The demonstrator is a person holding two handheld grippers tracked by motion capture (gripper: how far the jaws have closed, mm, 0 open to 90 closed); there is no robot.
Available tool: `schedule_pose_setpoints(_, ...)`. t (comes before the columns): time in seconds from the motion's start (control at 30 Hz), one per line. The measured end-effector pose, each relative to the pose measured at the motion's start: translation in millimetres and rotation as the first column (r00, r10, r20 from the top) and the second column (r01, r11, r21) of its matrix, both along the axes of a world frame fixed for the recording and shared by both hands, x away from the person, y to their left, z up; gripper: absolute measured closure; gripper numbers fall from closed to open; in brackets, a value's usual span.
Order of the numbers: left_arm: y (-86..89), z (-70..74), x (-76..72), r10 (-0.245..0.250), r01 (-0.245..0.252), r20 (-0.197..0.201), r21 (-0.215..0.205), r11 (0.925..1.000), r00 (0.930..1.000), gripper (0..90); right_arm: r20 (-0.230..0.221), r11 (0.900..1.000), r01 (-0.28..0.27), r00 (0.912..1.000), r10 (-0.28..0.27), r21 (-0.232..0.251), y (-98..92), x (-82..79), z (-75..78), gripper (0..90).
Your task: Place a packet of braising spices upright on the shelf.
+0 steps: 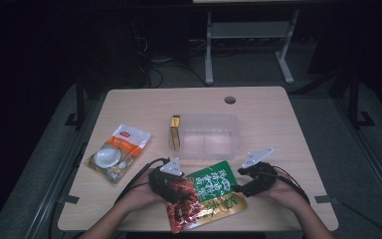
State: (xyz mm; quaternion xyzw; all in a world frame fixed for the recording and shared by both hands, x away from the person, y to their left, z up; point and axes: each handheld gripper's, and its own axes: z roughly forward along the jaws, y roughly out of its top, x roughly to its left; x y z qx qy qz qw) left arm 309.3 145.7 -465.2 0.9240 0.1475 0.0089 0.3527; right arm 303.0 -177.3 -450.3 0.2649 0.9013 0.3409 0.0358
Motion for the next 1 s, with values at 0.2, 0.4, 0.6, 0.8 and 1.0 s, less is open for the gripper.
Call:
schedule_pose_setpoints(0.2, -0.3, 3.0, -3.3, -0.011, 0.010, 0.014, 0.008, 0.9999, 0.9999, 41.3, 0.008, 1.000, 0.007, 0.9999, -0.008, 0.017, -2.3, 0.1, 2.1, 30.1)
schedule_pose_setpoints(0.4, -5.1, 5.2, -9.7, -0.038, 0.037, 0.038, 0.030, 0.9989, 0.9986, 66.9, 0.015, 1.000, 0.009, 0.9998, -0.010, 0.024, -4.0, 0.6, 3.8, 30.0)
schedule_pose_setpoints(0.6, -4.6, 5.5, -3.3, -0.018, 0.018, -0.020, 0.011, 0.9998, 0.9996, 83.4, 0.028, 0.998, 0.022, 0.9994, -0.023, 0.051, -8.4, 0.2, 8.9, 29.7)
schedule_pose_setpoints(0.8, -0.9, 4.6, -2.3, 0.000, -0.001, -0.055, -0.031, 0.9995, 0.9985, 89.1, 0.047, 0.996, 0.034, 0.9982, -0.038, 0.078, -13.0, -0.2, 13.2, 29.9)
schedule_pose_setpoints(1.0, 9.2, 16.9, -5.5, 0.027, -0.027, -0.006, -0.084, 0.9961, 0.9996, 89.7, 0.065, 0.993, 0.044, 0.9966, -0.051, 0.110, -19.0, -0.3, 17.4, 29.9)
